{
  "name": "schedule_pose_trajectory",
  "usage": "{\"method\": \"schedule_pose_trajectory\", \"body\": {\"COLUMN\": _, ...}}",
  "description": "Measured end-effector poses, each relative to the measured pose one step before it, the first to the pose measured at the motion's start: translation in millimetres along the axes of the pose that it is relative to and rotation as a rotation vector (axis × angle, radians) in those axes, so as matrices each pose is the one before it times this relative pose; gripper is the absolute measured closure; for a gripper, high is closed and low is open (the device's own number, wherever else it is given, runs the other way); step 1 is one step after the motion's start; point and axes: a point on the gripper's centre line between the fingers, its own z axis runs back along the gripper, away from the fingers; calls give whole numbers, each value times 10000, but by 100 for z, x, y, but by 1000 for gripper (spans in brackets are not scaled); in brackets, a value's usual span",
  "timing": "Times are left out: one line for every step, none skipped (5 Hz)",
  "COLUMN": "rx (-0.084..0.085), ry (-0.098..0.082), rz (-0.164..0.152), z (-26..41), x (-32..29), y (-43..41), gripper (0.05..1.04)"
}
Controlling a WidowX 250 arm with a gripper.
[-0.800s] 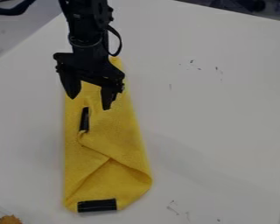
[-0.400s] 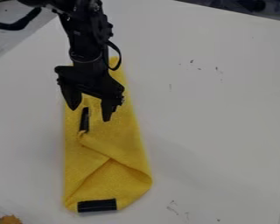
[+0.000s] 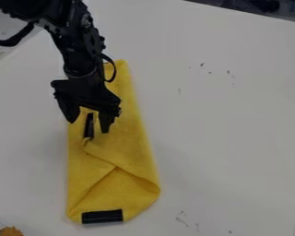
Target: Unfold the cloth from left to right
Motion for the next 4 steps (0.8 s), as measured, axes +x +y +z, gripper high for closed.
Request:
{"method": "schedule_pose_trajectory", "body": {"rx": -42, "ry": 161, "rz": -106, "z": -684, "x": -291, "y": 281, "gripper": 84}}
{"method": "schedule_pose_trajectory", "body": {"rx": -87, "ry": 255, "rz": -68, "z": -357, "x": 107, "y": -31, "gripper": 135}}
{"method": "schedule_pose_trajectory", "body": {"rx": -31, "ry": 89, "rz": -8, "z": -326, "x": 245, "y": 2, "gripper": 420}}
{"method": "schedule_pose_trajectory", "body": {"rx": 0, "ry": 11, "rz": -41, "z": -170, "x": 485, "y": -130, "gripper": 725}}
